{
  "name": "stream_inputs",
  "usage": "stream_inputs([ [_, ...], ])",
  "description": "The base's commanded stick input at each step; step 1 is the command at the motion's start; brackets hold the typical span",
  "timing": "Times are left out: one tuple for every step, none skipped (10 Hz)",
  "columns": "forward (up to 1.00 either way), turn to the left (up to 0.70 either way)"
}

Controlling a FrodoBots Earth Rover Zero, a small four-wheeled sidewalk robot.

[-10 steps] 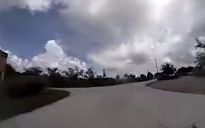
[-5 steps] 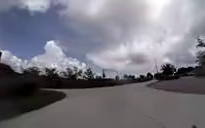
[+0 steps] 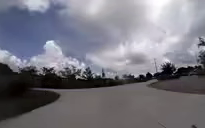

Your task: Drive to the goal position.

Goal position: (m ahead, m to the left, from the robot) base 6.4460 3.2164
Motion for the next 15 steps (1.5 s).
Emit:
stream_inputs([
  [0.85,0.00],
  [0.85,0.00],
  [0.85,0.00],
  [0.85,0.00],
  [0.85,0.00],
  [0.85,0.00],
  [0.85,0.00],
  [0.85,0.00],
  [0.85,0.00],
  [0.85,0.00],
  [0.85,0.00],
  [0.85,0.00],
  [0.85,0.00],
  [0.85,0.30],
  [0.85,0.34],
])
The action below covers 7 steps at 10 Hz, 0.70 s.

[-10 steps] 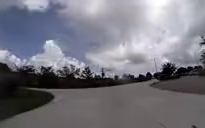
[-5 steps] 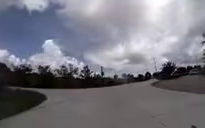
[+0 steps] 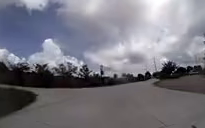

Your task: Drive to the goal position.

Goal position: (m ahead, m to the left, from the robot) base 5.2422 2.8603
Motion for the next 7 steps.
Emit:
stream_inputs([
  [0.85,0.34],
  [0.85,0.34],
  [0.85,0.34],
  [0.85,0.34],
  [0.85,0.34],
  [0.85,0.34],
  [0.85,0.34],
])
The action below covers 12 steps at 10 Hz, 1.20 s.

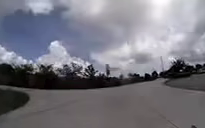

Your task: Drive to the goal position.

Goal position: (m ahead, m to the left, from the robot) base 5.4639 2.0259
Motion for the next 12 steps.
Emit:
stream_inputs([
  [0.85,0.34],
  [0.85,0.28],
  [0.85,0.07],
  [0.85,0.00],
  [0.85,0.00],
  [0.85,0.00],
  [0.85,0.00],
  [0.85,0.00],
  [0.85,0.00],
  [0.85,0.07],
  [0.85,0.34],
  [0.85,0.34],
])
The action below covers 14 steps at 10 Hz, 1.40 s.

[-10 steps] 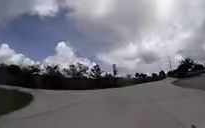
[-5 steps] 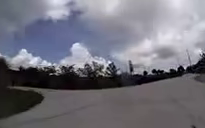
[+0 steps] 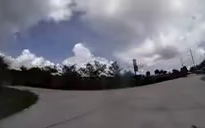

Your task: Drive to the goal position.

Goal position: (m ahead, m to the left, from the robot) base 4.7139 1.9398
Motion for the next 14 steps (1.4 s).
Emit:
stream_inputs([
  [0.85,0.34],
  [0.85,0.34],
  [0.85,0.34],
  [0.85,0.34],
  [0.85,0.34],
  [0.85,0.34],
  [0.85,0.34],
  [0.85,0.34],
  [0.85,0.34],
  [0.85,0.34],
  [0.85,0.00],
  [0.85,0.00],
  [0.85,0.00],
  [0.85,0.00],
])
